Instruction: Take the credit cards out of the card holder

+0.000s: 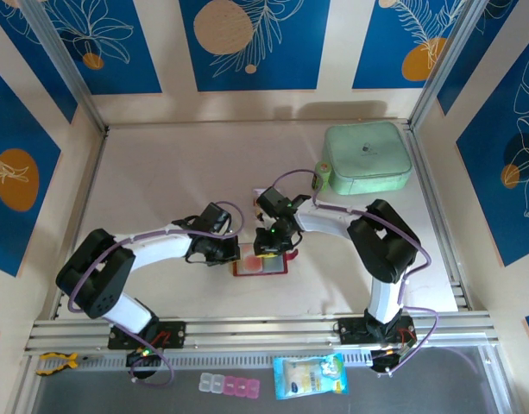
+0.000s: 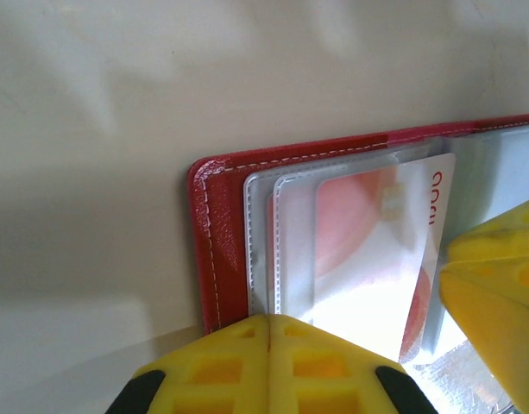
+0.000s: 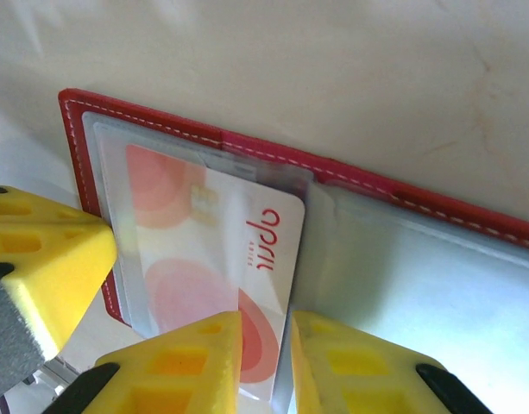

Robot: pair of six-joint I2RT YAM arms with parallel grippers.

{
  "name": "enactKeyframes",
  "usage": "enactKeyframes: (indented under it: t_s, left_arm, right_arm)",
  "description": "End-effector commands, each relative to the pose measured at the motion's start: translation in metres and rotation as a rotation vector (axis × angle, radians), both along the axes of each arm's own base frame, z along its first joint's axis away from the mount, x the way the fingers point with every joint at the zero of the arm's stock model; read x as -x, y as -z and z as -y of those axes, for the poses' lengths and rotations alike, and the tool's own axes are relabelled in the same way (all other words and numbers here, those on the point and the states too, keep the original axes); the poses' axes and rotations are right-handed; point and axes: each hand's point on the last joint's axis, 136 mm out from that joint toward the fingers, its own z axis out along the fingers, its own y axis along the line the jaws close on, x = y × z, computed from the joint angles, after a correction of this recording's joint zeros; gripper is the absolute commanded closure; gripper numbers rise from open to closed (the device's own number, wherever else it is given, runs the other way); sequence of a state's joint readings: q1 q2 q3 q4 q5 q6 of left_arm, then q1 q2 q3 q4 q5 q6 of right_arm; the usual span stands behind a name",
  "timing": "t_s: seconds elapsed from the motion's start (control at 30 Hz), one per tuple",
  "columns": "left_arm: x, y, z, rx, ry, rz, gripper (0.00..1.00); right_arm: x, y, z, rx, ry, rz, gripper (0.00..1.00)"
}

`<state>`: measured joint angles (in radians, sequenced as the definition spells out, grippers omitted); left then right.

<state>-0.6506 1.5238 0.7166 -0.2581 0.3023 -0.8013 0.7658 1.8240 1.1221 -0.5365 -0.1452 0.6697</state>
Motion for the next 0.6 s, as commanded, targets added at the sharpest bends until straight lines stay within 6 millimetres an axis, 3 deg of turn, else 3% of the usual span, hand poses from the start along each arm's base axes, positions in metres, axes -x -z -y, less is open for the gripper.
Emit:
enactKeyframes:
  t_s: [0.0,0.27,0.57]
  left_arm:
    - [-0.006,-0.014,0.0,-0.002,0.01,0.022,0.96]
    - [-0.008,-0.025,0.014,0.051,0.036,0.024,0.96]
    - [0.001,-0.009,0.018,0.042,0.06,-0.02,0.98]
  right_arm:
    - [-0.001,-0.019,-0.002,-0.022,-0.012,0.026,0.77]
    - [-0.001,-0.016,-0.003,-0.043,-0.002,0.012,0.77]
    - [0.0,-0.01,-0.002,-0.04,0.0,-0.003,0.76]
